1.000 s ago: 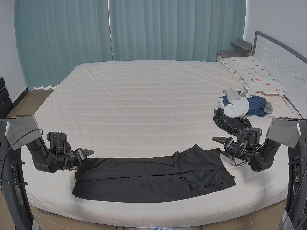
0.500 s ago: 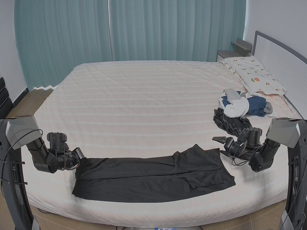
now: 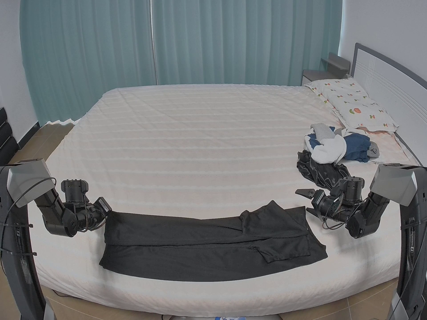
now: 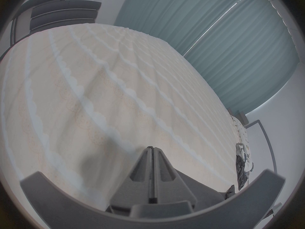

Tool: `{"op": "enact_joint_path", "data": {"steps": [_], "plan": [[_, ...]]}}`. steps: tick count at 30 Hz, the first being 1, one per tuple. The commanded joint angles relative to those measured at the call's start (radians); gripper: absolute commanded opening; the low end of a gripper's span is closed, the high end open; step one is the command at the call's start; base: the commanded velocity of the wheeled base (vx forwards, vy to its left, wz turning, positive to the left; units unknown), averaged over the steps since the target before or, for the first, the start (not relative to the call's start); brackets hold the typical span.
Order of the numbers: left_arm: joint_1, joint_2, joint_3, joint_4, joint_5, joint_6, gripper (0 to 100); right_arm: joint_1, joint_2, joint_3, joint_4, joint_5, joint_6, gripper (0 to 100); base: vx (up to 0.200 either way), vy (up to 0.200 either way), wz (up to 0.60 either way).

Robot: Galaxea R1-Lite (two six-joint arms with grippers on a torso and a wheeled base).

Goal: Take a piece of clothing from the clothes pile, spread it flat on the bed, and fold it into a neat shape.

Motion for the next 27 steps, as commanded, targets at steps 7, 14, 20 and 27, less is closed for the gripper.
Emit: {"op": "enact_joint_path", "data": {"steps": [7, 14, 20, 27], "plan": [[0.004, 0.015, -0.005, -0.005, -0.003, 0.003, 0, 0.004, 0.007, -0.016, 0.012, -0.003, 0.002, 100, 0.000, 0.000, 0.00], [0.004, 0.015, -0.005, -0.005, -0.003, -0.002, 0, 0.013, 0.007, -0.039, 0.076, -0.005, -0.005, 100, 0.000, 0.000, 0.00], [0.004, 0.015, -0.005, -0.005, -0.003, -0.002, 0, 0.016, 0.010, -0.048, 0.089, -0.005, -0.011, 100, 0.000, 0.000, 0.00], [0.004, 0.015, -0.005, -0.005, -0.003, -0.001, 0, 0.022, 0.031, -0.056, 0.092, -0.005, -0.071, 0, 0.000, 0.000, 0.00]]}}
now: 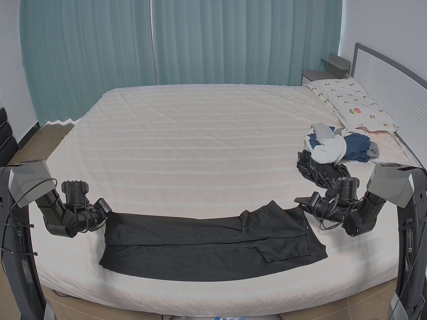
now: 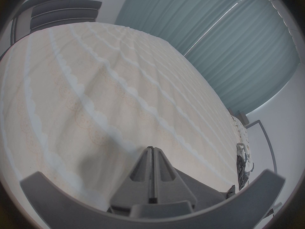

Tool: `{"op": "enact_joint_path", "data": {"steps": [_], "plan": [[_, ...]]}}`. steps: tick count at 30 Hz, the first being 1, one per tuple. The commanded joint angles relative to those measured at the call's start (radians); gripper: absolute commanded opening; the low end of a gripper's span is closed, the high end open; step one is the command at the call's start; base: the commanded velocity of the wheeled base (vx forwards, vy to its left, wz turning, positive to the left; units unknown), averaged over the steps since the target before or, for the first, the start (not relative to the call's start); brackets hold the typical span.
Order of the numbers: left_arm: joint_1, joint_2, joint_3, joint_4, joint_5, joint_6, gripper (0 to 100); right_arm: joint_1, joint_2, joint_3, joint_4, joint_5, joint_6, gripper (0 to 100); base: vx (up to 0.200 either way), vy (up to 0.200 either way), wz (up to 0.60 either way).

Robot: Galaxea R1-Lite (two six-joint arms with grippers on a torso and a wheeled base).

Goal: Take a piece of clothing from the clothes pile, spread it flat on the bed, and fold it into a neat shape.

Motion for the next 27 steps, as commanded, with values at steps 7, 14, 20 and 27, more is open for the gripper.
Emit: {"op": "enact_joint_path", "data": {"steps": [7, 14, 20, 27], "plan": [[0.000, 0.009, 0.000, -0.015, 0.000, 0.000, 0, -0.007, 0.026, -0.033, -0.009, -0.064, -0.010, 0, 0.000, 0.000, 0.00], [0.000, 0.013, 0.005, -0.032, 0.001, 0.001, 0, -0.018, 0.035, -0.044, -0.012, -0.085, -0.010, 0, 0.000, 0.000, 0.00], [0.000, 0.013, 0.006, -0.034, 0.001, 0.001, 0, -0.022, 0.037, -0.047, -0.011, -0.116, -0.010, 0, 0.000, 0.000, 0.00], [0.000, 0.015, 0.010, -0.034, 0.003, 0.005, 0, -0.036, 0.040, -0.047, -0.008, -0.113, -0.013, 0, 0.000, 0.000, 0.00]]}}
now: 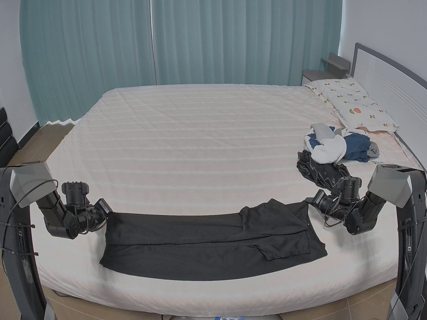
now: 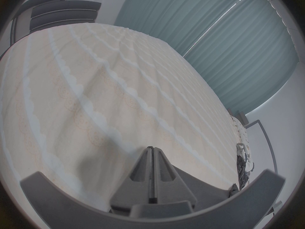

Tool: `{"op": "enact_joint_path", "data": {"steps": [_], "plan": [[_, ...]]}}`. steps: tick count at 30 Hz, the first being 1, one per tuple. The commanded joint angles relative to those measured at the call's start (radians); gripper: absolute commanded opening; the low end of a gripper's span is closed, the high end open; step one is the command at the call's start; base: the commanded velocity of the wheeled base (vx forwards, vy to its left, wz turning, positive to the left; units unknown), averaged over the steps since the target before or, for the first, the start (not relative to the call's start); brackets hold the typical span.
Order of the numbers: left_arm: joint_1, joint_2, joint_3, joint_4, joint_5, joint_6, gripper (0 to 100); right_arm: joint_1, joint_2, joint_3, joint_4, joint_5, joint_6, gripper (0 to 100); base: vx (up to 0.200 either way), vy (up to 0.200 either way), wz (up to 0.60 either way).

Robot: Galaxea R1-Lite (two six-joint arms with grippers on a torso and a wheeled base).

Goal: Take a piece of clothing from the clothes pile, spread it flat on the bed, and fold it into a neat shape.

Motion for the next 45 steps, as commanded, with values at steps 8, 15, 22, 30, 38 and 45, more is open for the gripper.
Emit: {"op": "enact_joint_path", "data": {"steps": [8, 15, 22, 30, 38, 45], "plan": [[0.000, 0.003, 0.002, -0.002, 0.000, 0.005, 0, 0.004, 0.007, 0.001, 0.006, 0.000, -0.008, 0, 0.000, 0.000, 0.00], [-0.001, 0.003, 0.001, 0.000, 0.000, 0.003, 0, 0.004, 0.018, -0.001, 0.006, 0.000, -0.026, 0, 0.000, 0.000, 0.00], [-0.001, 0.004, -0.007, 0.000, 0.025, -0.002, 0, 0.001, 0.018, -0.010, 0.006, -0.009, -0.023, 0, 0.000, 0.000, 0.00], [-0.007, 0.023, -0.004, -0.026, 0.059, 0.005, 0, 0.001, 0.018, -0.007, 0.008, -0.012, -0.024, 0, 0.000, 0.000, 0.00], [-0.009, 0.024, -0.002, -0.031, 0.060, 0.005, 100, 0.004, 0.019, -0.007, 0.009, -0.012, -0.028, 0, 0.000, 0.000, 0.00], [-0.010, 0.024, -0.001, -0.033, 0.060, 0.006, 100, 0.005, 0.028, 0.001, -0.012, -0.012, -0.043, 100, 0.000, 0.000, 0.00]]}}
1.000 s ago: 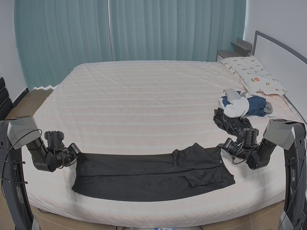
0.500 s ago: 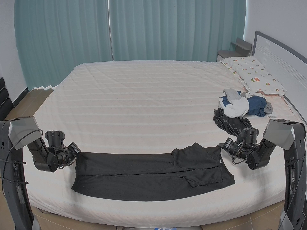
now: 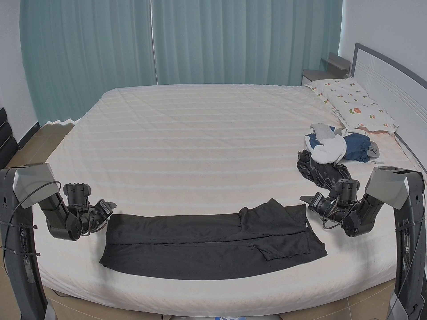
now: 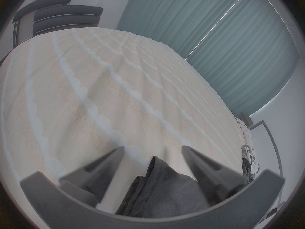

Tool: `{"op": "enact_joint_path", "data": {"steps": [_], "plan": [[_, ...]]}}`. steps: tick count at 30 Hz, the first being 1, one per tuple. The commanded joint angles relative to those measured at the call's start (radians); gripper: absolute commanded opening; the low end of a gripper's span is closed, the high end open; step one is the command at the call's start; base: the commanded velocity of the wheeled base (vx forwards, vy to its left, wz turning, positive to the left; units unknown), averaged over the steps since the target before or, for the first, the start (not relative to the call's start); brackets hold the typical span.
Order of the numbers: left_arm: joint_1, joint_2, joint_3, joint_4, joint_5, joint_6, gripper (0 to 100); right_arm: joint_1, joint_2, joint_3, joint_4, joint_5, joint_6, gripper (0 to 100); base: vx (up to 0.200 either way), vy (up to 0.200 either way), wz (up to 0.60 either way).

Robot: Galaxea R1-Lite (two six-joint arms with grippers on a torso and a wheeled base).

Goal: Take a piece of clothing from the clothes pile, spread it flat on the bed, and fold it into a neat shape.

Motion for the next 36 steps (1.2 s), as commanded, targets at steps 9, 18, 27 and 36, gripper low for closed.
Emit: {"op": "enact_joint_path", "data": {"steps": [9, 18, 27, 36], "plan": [[0.000, -0.002, 0.002, -0.001, -0.002, -0.009, 100, -0.011, -0.138, 0.151, -0.107, 0.013, -0.012, 100, 0.000, 0.000, 0.00], [0.006, -0.008, 0.009, -0.001, -0.013, -0.014, 100, 0.128, -0.240, 0.206, -0.051, 0.030, -0.091, 100, 0.000, 0.000, 0.00], [0.006, -0.006, 0.011, -0.001, -0.011, -0.012, 100, 0.155, -0.181, 0.136, 0.120, 0.034, -0.260, 100, 0.000, 0.000, 0.00], [0.006, -0.006, 0.011, -0.001, -0.011, -0.012, 100, 0.158, -0.113, 0.087, 0.156, 0.034, -0.271, 100, 0.000, 0.000, 0.00]]}}
